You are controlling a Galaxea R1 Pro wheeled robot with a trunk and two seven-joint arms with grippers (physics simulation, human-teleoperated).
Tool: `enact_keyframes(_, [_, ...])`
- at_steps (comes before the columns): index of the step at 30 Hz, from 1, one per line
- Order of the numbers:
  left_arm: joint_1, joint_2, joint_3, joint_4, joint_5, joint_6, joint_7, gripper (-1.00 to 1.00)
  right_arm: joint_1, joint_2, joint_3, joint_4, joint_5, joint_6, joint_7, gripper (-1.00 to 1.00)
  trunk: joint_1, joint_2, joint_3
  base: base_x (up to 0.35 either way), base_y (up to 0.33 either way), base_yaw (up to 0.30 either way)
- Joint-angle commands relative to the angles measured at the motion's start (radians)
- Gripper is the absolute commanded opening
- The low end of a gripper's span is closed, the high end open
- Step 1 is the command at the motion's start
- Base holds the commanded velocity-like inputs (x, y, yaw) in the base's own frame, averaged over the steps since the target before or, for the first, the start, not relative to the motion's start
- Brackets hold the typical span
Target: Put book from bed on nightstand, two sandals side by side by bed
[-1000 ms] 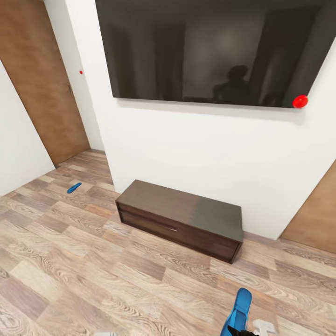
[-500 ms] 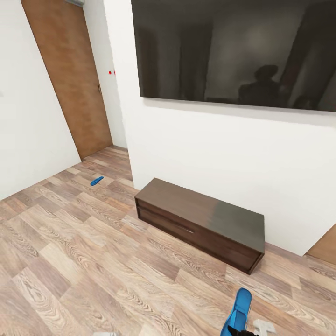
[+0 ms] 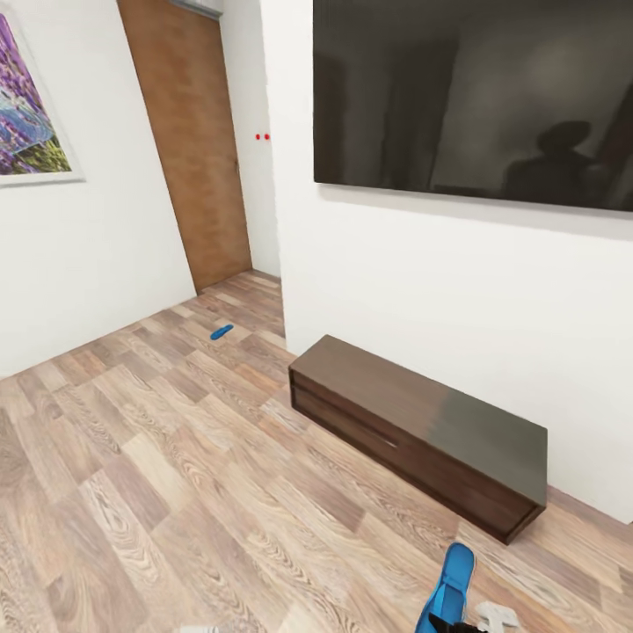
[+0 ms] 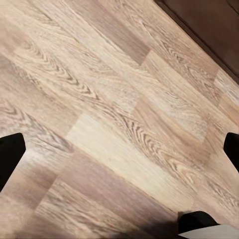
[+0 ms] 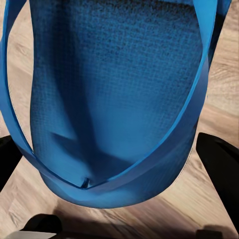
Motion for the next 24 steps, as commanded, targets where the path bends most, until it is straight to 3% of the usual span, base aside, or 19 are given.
enact_keyframes(1, [-0.001,-0.001,0.007,0.001,-0.001,-0.001,-0.008,1.0,-0.002,0.0,0.007,0.004,-0.008,-0.007,0.005,-1.0,0.0,-0.001,-0.001,0.0,0.0,0.291])
enact_keyframes(24, [-0.001,-0.001,0.007,0.002,-0.001,-0.001,-0.008,1.0,-0.002,0.001,0.007,0.005,-0.008,-0.007,0.004,-1.0,0.0,-0.001,-0.001,0.0,0.0,0.291])
